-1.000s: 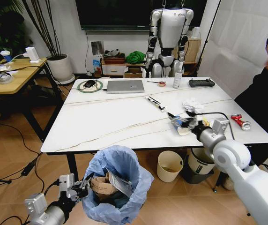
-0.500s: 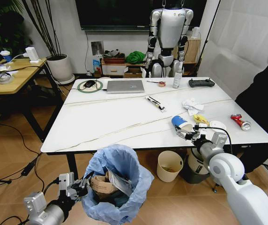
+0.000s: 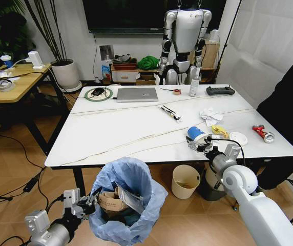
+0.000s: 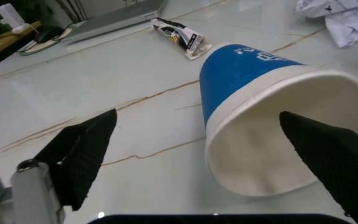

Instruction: Pick up the trash bin and place the trash from the table into it.

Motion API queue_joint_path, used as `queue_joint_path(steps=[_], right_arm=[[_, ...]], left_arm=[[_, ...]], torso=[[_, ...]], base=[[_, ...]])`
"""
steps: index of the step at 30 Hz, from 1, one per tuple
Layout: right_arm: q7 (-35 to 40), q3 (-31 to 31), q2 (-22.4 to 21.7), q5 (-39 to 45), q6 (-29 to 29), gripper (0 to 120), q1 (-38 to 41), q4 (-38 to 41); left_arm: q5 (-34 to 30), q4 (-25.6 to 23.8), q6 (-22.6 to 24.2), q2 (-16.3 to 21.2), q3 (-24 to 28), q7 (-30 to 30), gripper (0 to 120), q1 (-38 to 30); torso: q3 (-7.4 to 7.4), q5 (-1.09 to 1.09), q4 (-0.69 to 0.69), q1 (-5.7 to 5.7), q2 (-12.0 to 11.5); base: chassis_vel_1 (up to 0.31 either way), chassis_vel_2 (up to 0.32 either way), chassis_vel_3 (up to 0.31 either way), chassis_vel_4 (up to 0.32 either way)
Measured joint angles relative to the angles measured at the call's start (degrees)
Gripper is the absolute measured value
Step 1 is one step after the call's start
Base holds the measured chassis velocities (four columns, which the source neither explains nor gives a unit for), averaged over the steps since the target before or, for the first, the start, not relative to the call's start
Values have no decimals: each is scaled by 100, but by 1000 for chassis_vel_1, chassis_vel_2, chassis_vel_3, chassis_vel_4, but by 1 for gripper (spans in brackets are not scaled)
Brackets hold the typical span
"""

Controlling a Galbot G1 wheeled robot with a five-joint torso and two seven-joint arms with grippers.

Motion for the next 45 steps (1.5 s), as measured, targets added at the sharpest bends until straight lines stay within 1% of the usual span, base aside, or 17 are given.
queue_joint_path(steps=[2,3,7,8,9,10,12,16,17,22,24,25,27,35,38,40,45], right_arm=[[-216,4,-13,-8,36,90,74,-185],[-216,4,-13,-8,36,90,74,-185],[-351,15,-65,10,66,72,134,-329],[-361,13,-69,10,72,70,139,-336],[-372,7,-70,14,74,64,151,-338],[-372,7,-70,14,74,64,151,-338],[-374,-5,-74,30,74,55,171,-339],[-382,-21,-81,27,74,37,179,-352],[-382,-21,-81,27,74,37,179,-352],[-414,-26,-80,16,74,16,177,-358],[-414,-31,-80,18,74,9,177,-357],[-414,-31,-80,18,74,9,177,-357],[-416,-35,-81,19,74,1,177,-357],[-480,-33,-143,16,102,0,165,-315],[-614,-33,-378,76,230,0,140,86],[-626,-32,-430,105,249,0,132,184],[-1017,-159,-1159,238,524,0,-91,1282]], left_arm=[[0,3,0,-3,1,-1,0,-2],[0,3,0,-3,1,-1,0,-2],[4,18,0,-22,7,-2,0,-12],[6,20,0,-23,9,-2,0,-13],[6,20,0,-24,11,-2,0,-16],[6,20,0,-24,11,-2,0,-16],[6,20,0,-23,11,-3,0,-19],[14,21,-1,-41,13,-4,0,-21],[14,21,-1,-41,13,-4,0,-21],[28,21,0,-45,9,-4,0,-3],[31,22,-1,-43,7,-4,0,-1],[31,22,-1,-43,7,-4,0,-1],[38,22,-1,-52,11,-4,0,-2],[53,24,-3,-64,39,-2,0,-5],[57,30,-3,-67,61,2,0,-3],[56,32,-3,-67,66,3,0,-5],[57,70,-4,-68,95,12,0,-34]], torso=[[0,1,0,0,0],[0,1,0,0,0],[0,0,-1,0,0],[0,0,-1,0,0],[0,0,-1,0,0],[0,0,-1,0,0],[0,0,0,0,0],[0,0,-1,0,0],[0,0,-1,0,0],[0,0,-1,0,0],[0,0,-1,0,0],[0,0,-1,0,0],[0,0,0,0,0],[0,1,-1,0,0],[0,0,-1,0,0],[0,-1,0,0,0],[0,1,-2,0,0]], base=[[0,0,0,0],[0,0,0,0],[0,0,0,0],[0,0,0,0],[0,0,0,0],[0,0,0,0],[0,0,0,0],[0,0,0,0],[0,0,0,0],[0,0,0,0],[0,0,0,0],[0,0,0,0],[0,0,0,0],[0,0,0,0],[0,0,0,0],[0,0,0,0],[0,0,0,0]])
